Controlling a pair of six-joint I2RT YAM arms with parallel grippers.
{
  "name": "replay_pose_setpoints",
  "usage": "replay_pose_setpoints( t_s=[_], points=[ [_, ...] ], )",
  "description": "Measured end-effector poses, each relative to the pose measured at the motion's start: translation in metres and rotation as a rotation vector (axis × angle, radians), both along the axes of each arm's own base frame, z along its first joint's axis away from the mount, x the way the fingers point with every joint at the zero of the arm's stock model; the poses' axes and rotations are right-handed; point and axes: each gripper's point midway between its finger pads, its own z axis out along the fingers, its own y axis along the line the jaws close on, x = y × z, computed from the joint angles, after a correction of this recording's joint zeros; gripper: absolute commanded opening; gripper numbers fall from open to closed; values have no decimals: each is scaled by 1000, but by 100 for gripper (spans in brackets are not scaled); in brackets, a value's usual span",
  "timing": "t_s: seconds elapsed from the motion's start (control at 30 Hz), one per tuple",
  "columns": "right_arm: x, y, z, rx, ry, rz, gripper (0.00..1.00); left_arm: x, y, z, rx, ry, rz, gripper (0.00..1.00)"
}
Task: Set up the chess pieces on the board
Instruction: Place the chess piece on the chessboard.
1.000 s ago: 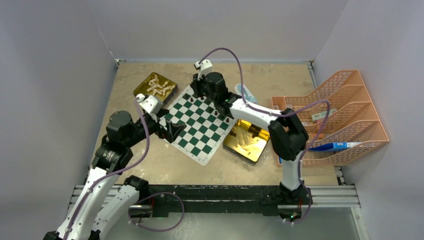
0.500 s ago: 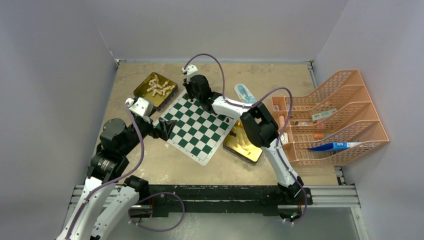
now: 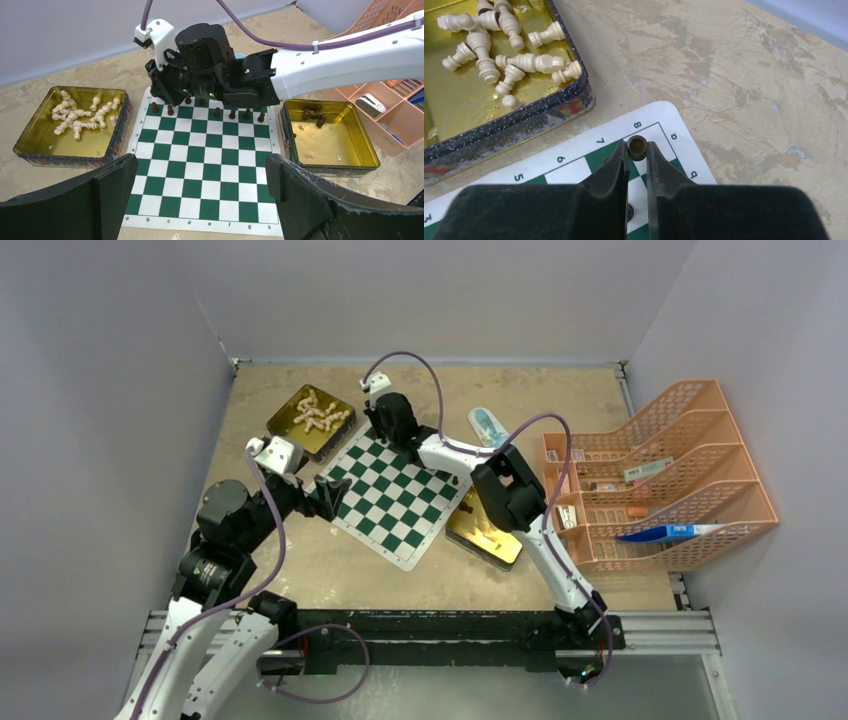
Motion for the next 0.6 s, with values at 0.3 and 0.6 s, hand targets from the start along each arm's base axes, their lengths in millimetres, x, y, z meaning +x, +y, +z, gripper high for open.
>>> replay_pose_setpoints(
  t_s=[0.3,0.6],
  points=[
    [11,4,-18,-24,1,-20,9,0,0,0,4,-3,0,100],
    [15,-3,-19,-56,-16,-38,10,0,0,0,4,-1,0,100]
  ],
)
